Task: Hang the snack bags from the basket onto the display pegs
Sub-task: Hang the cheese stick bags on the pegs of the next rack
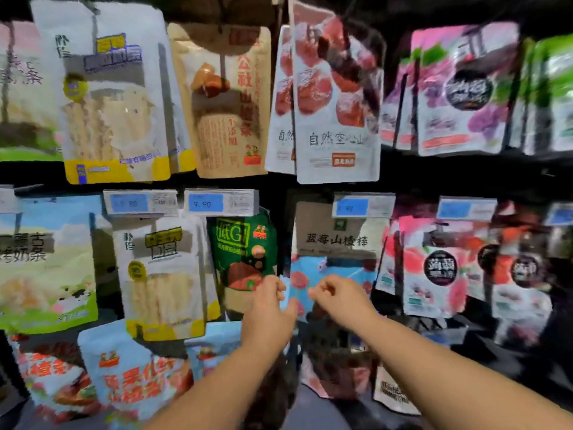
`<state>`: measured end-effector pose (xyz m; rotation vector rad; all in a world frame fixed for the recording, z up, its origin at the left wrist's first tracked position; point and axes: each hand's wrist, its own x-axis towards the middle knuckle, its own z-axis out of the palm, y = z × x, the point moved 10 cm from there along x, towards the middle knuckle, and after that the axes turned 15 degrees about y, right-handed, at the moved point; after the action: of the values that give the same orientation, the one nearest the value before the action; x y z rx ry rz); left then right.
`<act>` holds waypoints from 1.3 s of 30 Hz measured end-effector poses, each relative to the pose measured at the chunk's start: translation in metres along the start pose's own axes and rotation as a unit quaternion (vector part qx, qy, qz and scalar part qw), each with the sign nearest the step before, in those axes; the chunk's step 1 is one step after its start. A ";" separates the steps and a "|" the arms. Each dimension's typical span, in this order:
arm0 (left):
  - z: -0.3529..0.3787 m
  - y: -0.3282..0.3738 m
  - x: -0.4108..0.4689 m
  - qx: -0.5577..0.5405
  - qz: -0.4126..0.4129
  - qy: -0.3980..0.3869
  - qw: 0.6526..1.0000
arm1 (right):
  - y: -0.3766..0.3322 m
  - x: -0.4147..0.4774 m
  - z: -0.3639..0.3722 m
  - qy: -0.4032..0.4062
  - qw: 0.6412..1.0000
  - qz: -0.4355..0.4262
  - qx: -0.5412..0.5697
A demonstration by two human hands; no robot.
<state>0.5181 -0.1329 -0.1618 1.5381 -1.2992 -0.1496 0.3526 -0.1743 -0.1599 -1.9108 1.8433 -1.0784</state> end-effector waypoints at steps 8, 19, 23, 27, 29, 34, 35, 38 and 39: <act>0.149 0.125 -0.065 -0.061 0.083 -0.200 0.974 | 0.107 -0.008 -0.173 0.066 0.991 0.056 -0.105; 0.313 0.306 -0.214 -0.052 0.274 -0.419 0.864 | 0.360 -0.109 -0.390 0.156 0.923 0.298 -0.188; 0.352 0.344 -0.256 -0.051 0.317 -0.441 0.838 | 0.440 -0.144 -0.405 0.097 0.906 0.348 -0.222; 0.390 0.373 -0.296 -0.048 0.358 -0.476 0.802 | 0.494 -0.176 -0.410 0.039 0.888 0.380 -0.258; 0.407 0.379 -0.318 -0.026 0.380 -0.499 0.778 | 0.517 -0.189 -0.405 0.001 0.882 0.383 -0.274; 0.435 0.376 -0.339 0.071 0.407 -0.505 0.758 | 0.550 -0.203 -0.380 -0.069 0.893 0.341 -0.284; 0.438 0.375 -0.341 0.093 0.419 -0.506 0.748 | 0.551 -0.203 -0.376 -0.080 0.897 0.328 -0.287; 0.441 0.371 -0.347 0.139 0.442 -0.512 0.723 | 0.554 -0.200 -0.362 -0.114 0.910 0.273 -0.290; 0.440 0.370 -0.347 0.148 0.446 -0.512 0.719 | 0.554 -0.199 -0.356 -0.122 0.916 0.255 -0.285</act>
<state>-0.1467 -0.0784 -0.2427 0.8198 -2.9519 -0.1762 -0.2766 0.0351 -0.3433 -1.5488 2.4717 -0.1293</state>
